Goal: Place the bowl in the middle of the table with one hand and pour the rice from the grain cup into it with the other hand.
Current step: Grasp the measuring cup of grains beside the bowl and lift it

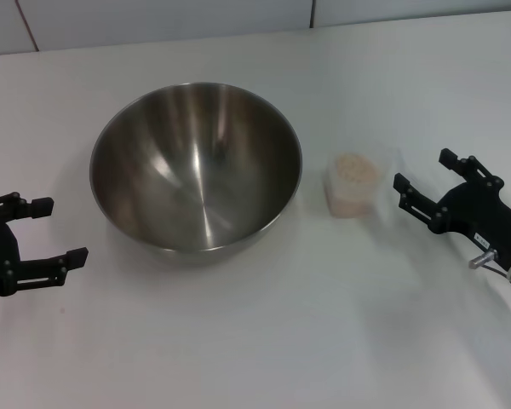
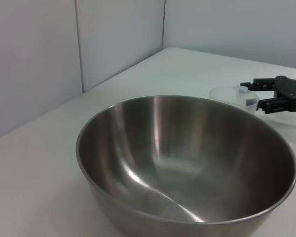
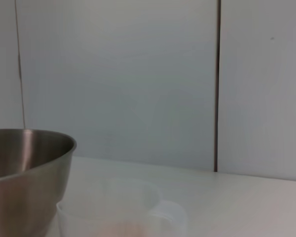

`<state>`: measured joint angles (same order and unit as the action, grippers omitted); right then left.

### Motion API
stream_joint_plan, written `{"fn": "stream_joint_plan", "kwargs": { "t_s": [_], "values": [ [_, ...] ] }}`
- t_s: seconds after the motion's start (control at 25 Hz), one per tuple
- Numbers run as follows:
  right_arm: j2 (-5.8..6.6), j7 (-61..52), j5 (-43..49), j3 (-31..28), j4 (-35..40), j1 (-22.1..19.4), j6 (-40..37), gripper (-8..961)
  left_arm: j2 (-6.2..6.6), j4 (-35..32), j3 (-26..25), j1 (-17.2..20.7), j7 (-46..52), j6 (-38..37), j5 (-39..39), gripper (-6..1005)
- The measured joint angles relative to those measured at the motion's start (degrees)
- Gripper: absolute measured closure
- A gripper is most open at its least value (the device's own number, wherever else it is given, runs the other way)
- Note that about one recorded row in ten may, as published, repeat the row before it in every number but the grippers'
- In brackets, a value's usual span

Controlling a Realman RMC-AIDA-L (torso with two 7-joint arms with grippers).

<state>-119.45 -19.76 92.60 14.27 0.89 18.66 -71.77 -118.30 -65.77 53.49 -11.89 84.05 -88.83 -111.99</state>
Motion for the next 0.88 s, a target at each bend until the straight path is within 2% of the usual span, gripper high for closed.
{"fn": "stream_joint_plan", "kwargs": {
  "t_s": [0.48,0.88],
  "values": [
    [-0.06,0.0,-0.3,-0.7,-0.5,3.2,2.9,131,0.00,0.1,0.0,-0.3,0.1,0.0,0.0,129],
    [-0.17,0.1,-0.6,-2.1,-0.8,4.3,3.0,130,0.00,0.0,-0.1,-0.3,0.2,0.0,-0.1,130]
  ]
}}
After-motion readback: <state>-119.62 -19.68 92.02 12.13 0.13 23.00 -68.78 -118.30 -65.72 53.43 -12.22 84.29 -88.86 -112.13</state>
